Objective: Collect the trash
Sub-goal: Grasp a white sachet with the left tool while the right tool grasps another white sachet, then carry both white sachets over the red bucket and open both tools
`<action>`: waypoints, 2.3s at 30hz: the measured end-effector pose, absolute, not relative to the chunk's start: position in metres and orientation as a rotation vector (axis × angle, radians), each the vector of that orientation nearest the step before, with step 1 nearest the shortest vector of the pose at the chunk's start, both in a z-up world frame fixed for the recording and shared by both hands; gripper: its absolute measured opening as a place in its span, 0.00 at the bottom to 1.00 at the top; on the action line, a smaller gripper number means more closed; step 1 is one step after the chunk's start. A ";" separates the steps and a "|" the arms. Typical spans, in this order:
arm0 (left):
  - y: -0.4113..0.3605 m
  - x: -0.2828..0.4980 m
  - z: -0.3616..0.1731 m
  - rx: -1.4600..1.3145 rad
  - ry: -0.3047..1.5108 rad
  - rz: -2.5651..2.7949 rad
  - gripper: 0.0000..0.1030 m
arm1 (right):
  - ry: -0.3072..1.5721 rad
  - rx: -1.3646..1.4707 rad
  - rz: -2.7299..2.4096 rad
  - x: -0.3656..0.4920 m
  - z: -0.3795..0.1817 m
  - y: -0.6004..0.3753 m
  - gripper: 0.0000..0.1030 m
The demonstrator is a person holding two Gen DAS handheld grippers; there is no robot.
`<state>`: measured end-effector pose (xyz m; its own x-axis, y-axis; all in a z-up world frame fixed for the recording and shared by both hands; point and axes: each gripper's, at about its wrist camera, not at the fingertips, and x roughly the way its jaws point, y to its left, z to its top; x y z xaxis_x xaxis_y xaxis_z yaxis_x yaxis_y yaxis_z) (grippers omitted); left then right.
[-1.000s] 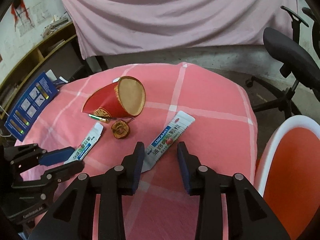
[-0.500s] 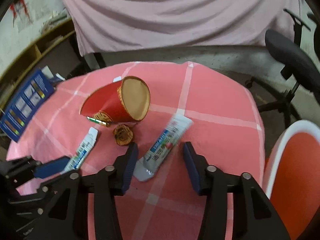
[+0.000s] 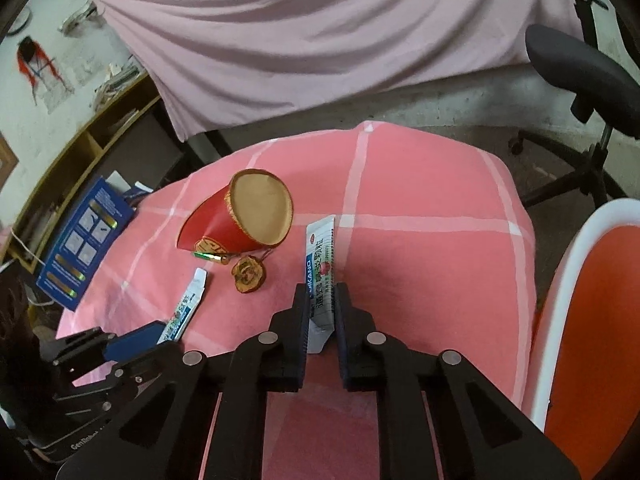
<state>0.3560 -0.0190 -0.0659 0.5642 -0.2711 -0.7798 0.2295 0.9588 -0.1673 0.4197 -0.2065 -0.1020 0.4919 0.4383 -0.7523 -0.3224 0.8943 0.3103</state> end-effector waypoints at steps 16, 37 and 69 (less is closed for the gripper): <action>-0.016 0.356 -0.064 -0.056 0.922 -0.300 0.18 | 0.832 0.055 0.502 0.398 -0.085 -0.193 0.05; -0.014 0.362 -0.065 -0.063 0.928 -0.303 0.18 | 0.939 -0.034 0.410 0.416 -0.102 -0.170 0.35; -0.095 0.275 0.056 0.038 0.258 -0.306 0.19 | 0.125 0.123 0.338 0.288 -0.001 -0.282 0.17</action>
